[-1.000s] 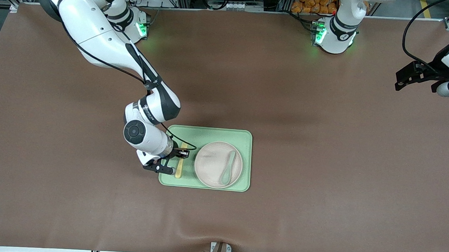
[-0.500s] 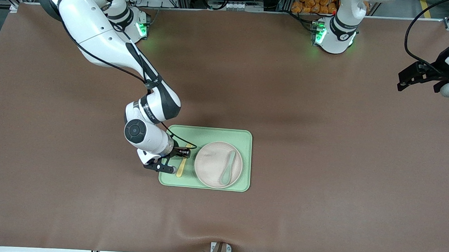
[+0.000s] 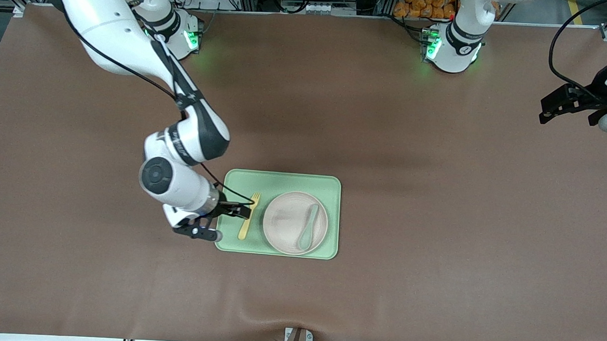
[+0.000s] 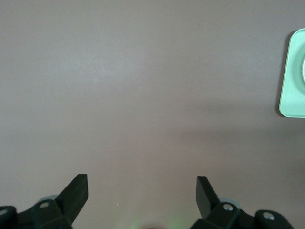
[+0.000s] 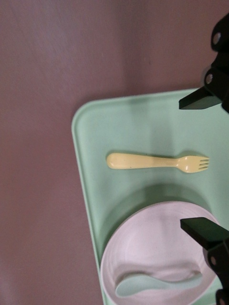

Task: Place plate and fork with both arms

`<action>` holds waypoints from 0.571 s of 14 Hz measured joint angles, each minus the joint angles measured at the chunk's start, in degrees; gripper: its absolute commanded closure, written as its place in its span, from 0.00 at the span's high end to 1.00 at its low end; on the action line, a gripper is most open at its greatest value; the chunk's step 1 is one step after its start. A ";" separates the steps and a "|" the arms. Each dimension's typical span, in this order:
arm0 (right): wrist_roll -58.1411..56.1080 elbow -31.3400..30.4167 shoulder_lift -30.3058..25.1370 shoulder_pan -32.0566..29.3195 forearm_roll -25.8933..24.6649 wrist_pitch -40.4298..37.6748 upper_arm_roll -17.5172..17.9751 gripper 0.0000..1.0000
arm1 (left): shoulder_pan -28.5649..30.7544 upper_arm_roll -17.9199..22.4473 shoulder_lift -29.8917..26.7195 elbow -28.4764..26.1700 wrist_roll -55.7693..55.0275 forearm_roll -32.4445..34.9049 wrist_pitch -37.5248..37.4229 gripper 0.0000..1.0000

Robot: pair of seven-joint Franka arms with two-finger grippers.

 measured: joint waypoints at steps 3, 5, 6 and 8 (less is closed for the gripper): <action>-0.27 5.75 -3.06 -2.72 -0.01 -11.08 0.01 1.00 | 0.00 -0.03 0.00 -0.02 0.00 0.00 0.31 1.00; -0.27 8.94 -4.93 -4.06 0.00 -16.74 0.19 1.00 | 0.02 -0.01 0.01 -0.05 0.00 0.00 0.33 1.00; -0.34 10.40 -5.55 -5.15 0.00 -19.39 0.70 1.00 | 0.07 0.02 0.01 -0.11 0.00 0.00 0.33 1.00; -3.55 12.40 -7.16 -7.87 0.00 -23.55 2.14 1.00 | 0.14 0.04 0.01 -0.16 0.00 0.00 0.33 1.00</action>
